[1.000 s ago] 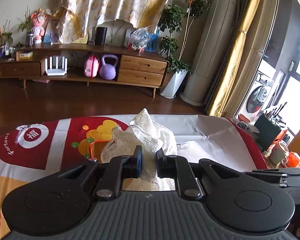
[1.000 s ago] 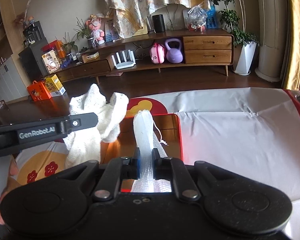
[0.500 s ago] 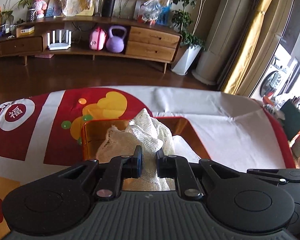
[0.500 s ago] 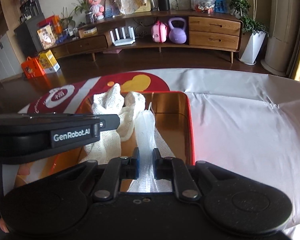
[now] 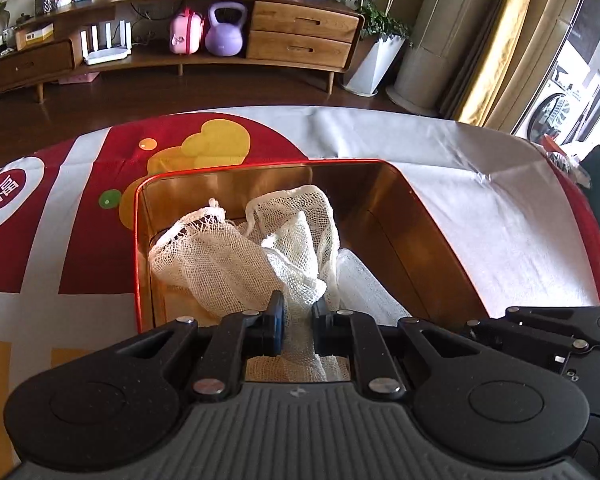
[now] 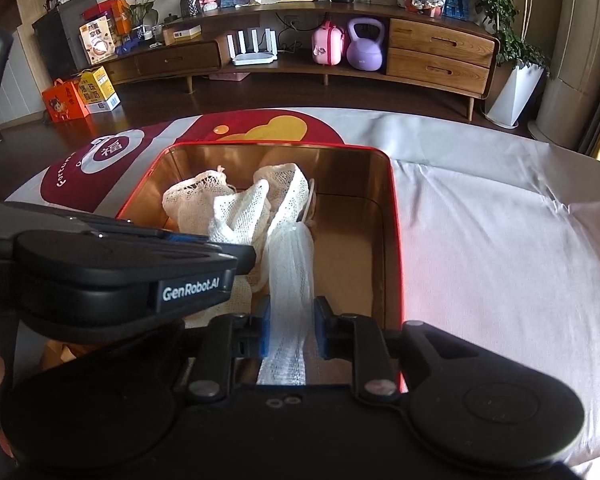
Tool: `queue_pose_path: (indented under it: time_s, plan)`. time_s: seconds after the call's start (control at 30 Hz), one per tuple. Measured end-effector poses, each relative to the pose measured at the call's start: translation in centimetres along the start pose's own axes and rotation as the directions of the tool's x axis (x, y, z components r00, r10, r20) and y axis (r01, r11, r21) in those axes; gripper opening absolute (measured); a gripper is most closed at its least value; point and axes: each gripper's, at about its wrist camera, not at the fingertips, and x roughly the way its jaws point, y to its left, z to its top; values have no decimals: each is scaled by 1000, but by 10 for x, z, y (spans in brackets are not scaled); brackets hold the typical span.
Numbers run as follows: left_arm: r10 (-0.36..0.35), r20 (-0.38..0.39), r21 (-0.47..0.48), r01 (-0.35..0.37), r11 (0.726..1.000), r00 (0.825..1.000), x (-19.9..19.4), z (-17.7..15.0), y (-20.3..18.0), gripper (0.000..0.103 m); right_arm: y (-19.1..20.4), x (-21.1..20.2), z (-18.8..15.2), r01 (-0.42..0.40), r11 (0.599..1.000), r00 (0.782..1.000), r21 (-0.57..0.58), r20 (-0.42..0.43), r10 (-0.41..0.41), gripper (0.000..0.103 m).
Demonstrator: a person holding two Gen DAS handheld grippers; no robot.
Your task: Organize soft objects
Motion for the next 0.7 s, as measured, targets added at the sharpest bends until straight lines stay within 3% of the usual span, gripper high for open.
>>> queue_pose_path:
  time_s: [0.27, 0.47, 0.57, 0.7]
  plan:
    - [26, -6, -13, -26, 1000, 1000, -4, 0, 1, 18, -5, -12, 1, -16, 1000, 999, 7, 28, 16, 38]
    - [10, 24, -11, -10, 1000, 1000, -19, -1, -2, 33, -8, -26, 3, -32, 999, 998, 29, 46, 30, 45]
    - [7, 44, -6, -7, 1000, 999, -30, -1, -5, 58, -5, -36, 4, -29, 999, 998, 19, 59, 28, 51]
    - [12, 72, -1, -12, 1000, 997, -47, -3, -10, 60, -4, -52, 1, -27, 999, 997, 18, 73, 25, 55]
